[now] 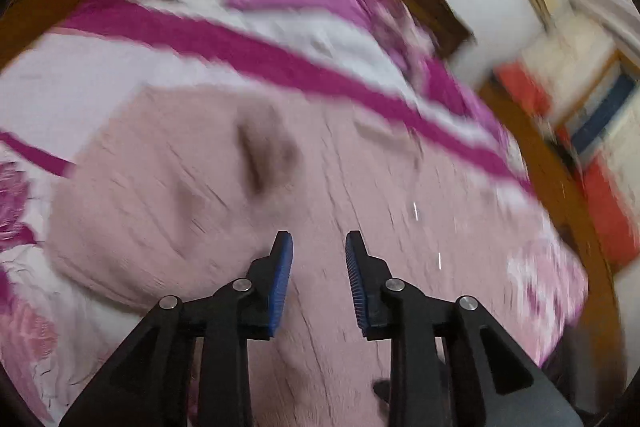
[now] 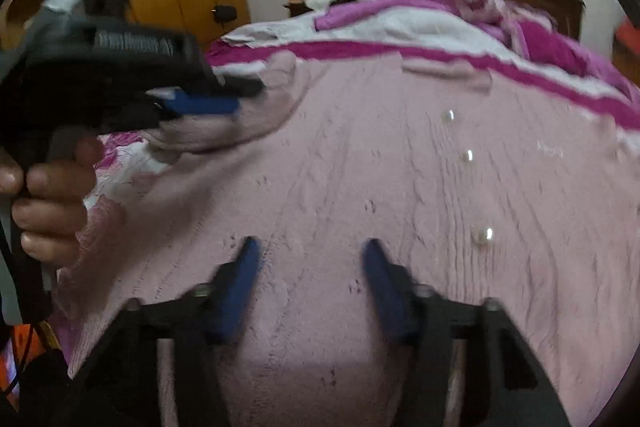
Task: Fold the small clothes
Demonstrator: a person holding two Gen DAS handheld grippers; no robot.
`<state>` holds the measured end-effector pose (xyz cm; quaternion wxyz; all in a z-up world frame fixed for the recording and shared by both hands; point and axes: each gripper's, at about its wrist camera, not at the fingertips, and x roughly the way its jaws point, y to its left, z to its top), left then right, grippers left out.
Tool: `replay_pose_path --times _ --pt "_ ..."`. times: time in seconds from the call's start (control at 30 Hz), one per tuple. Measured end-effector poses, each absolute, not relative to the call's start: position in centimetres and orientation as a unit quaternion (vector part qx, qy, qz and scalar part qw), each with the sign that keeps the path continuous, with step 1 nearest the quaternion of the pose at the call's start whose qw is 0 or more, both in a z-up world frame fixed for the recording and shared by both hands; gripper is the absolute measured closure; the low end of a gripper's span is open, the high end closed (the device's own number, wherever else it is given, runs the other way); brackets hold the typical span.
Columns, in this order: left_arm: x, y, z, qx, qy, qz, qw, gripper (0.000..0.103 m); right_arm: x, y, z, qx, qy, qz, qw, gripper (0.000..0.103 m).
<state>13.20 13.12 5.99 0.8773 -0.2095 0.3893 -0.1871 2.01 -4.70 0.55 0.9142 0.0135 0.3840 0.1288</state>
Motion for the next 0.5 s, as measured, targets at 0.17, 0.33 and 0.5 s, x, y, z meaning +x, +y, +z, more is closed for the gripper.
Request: replay_pose_path --times 0.17,0.33,0.5 --pt "13.6 19.6 7.4 -0.265 0.342 -0.135 0.892 0.099 6.4 -6.5 2.9 0.131 0.387 0.133 0.903 0.057" --pt "16.5 24.3 2.5 -0.268 0.436 -0.082 0.856 0.099 16.6 -6.9 1.3 0.275 0.46 0.178 0.825 0.043" --pt "16.4 24.9 -0.1 -0.239 0.438 -0.1 0.86 0.103 21.6 -5.8 -4.2 0.418 0.48 0.219 0.739 0.052"
